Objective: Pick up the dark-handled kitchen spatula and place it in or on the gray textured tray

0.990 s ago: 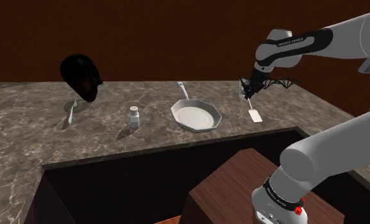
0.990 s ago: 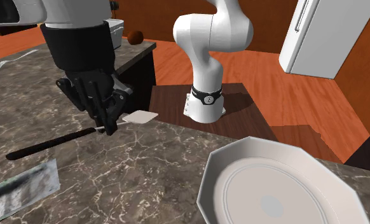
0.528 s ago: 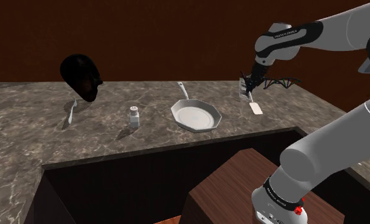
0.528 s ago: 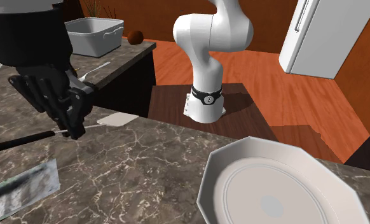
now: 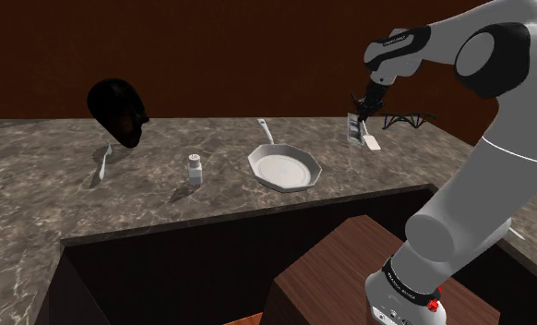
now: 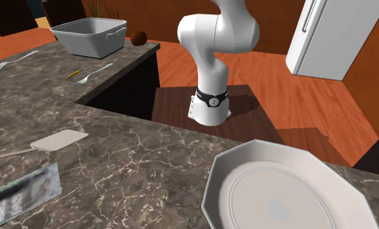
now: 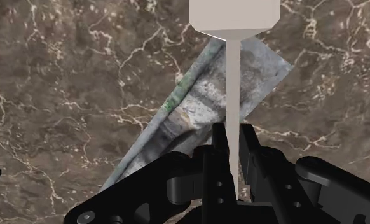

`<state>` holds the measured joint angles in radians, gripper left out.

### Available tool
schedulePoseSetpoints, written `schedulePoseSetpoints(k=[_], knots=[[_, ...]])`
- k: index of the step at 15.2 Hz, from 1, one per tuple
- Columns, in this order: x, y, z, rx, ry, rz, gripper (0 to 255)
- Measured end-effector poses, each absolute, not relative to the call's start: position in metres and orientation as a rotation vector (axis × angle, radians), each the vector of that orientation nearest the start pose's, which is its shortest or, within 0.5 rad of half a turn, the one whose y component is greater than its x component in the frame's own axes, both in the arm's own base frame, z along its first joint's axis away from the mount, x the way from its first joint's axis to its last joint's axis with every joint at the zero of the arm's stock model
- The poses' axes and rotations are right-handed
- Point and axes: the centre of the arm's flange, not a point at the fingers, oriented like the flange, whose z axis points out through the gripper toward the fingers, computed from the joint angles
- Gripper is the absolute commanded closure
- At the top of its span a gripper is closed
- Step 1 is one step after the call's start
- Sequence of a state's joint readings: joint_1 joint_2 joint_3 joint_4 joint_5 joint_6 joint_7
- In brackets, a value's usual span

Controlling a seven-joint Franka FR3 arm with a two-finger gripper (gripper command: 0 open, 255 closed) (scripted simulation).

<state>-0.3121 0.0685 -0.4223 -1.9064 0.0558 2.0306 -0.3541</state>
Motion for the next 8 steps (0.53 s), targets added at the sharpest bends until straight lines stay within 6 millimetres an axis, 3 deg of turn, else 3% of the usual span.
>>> schedulePoseSetpoints(k=[8], knots=[[0.491, -0.474, 0.472, -3.09, 0.63, -0.102, 255]])
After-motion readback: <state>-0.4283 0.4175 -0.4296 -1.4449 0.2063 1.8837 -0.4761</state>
